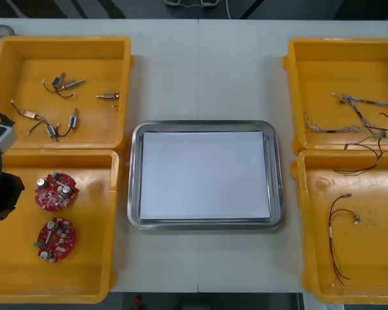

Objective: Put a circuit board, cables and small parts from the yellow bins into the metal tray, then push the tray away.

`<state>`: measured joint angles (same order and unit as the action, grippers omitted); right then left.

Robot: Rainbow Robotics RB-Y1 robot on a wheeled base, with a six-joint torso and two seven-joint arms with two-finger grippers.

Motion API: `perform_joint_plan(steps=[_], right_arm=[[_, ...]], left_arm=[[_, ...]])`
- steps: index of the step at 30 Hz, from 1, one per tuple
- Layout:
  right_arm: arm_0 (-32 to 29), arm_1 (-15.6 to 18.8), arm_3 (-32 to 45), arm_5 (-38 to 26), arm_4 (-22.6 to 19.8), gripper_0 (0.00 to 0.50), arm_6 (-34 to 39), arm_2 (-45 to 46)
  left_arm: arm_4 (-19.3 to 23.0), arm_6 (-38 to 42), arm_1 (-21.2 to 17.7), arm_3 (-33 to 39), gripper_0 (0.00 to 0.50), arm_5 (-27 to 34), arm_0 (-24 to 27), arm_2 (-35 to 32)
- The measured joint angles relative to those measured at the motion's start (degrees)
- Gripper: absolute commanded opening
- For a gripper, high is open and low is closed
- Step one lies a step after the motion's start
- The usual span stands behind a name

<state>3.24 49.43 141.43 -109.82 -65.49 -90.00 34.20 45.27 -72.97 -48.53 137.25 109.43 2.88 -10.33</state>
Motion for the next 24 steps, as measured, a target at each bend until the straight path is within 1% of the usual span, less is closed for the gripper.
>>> perform_joint_plan(steps=[2,5,8,15,19,24], right_arm=[[-0.57,0.00,1.23,0.00,-0.15,0.000,0.03,0.50],[-1.60,0.09,2.42,0.00,-0.56,0.000,1.06,1.21],[-2.54,0.38,2.76,0.00,-1.18,0.000,2.53,1.80],[-3.86,0.67,2.77,0.00,-1.30,0.000,2.65,2.29],[-3.93,0.71,2.77,0.00,-1.30,0.000,2.70,2.29],[-3.99,0.71,2.78,0.00,-1.30,0.000,3.54,2.29]], left_arm=[[0.30,0.00,-0.01,0.25,0.000,0.04,1.58,1.18],[0.33,0.01,-0.06,0.54,0.000,0.07,4.77,4.96],[0.34,0.02,-0.20,0.59,0.000,0.13,8.77,10.37],[0.56,0.98,-0.29,0.71,0.000,0.16,17.21,21.86],[0.63,4.92,-0.25,0.74,0.000,0.17,21.39,27.34],[0.47,14.69,1.34,0.74,0.000,0.17,25.37,32.17]])
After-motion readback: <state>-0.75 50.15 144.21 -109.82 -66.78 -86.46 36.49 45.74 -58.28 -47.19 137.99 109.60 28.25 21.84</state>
